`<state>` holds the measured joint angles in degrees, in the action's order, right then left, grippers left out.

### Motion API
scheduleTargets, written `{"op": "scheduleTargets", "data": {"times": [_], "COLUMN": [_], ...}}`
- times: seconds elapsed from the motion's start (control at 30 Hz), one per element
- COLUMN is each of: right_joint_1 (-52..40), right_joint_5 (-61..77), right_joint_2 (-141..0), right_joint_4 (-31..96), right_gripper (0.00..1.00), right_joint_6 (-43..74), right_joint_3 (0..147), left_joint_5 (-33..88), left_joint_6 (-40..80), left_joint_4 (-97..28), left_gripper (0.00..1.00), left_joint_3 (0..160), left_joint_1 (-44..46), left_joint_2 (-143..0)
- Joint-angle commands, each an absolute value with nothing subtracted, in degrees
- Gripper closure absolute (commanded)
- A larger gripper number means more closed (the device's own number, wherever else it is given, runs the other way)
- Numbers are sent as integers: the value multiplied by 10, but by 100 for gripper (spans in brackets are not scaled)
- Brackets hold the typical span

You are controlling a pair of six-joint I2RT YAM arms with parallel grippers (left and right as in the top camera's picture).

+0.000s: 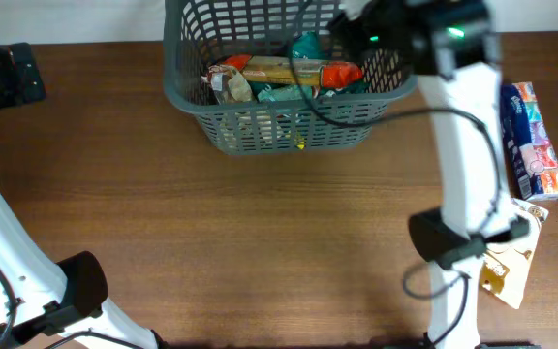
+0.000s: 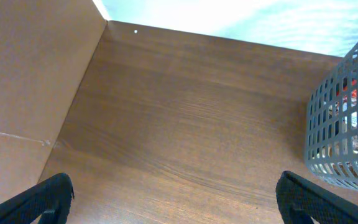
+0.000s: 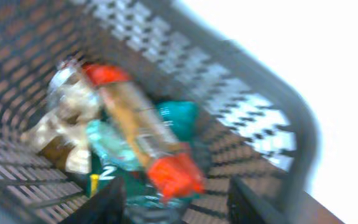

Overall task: Pack container
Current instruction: 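Carry the spaghetti over the basket and release it inside, then move the right gripper over the blue Kleenex tissue multipack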

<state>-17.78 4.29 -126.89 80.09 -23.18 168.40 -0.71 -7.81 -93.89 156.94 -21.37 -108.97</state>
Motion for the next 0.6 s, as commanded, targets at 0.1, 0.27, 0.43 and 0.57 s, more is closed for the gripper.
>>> {"op": "scheduleTargets", "data": {"times": [0.1, 0.27, 0.43, 0.57], "right_joint_1": [-96, 25, 130, 201], "right_joint_5": [-37, -25, 34, 62], "right_joint_2": [-1162, -1156, -1156, -1156], "right_joint_4": [812, 822, 780, 730], "right_gripper": [46, 45, 45, 45], "right_joint_6": [-150, -96, -84, -66], "right_joint_3": [1703, 1669, 1515, 1363], "left_joint_5": [-9, -9, -9, -9], "left_joint_6": [-71, -71, -71, -71], "left_joint_4": [-940, -940, -940, -940], "left_gripper": [1, 1, 1, 1], "left_joint_3": [1567, 1567, 1567, 1567], "left_joint_1": [-216, -216, -216, -216], "left_joint_2": [-1089, -1089, -1089, -1089]}}
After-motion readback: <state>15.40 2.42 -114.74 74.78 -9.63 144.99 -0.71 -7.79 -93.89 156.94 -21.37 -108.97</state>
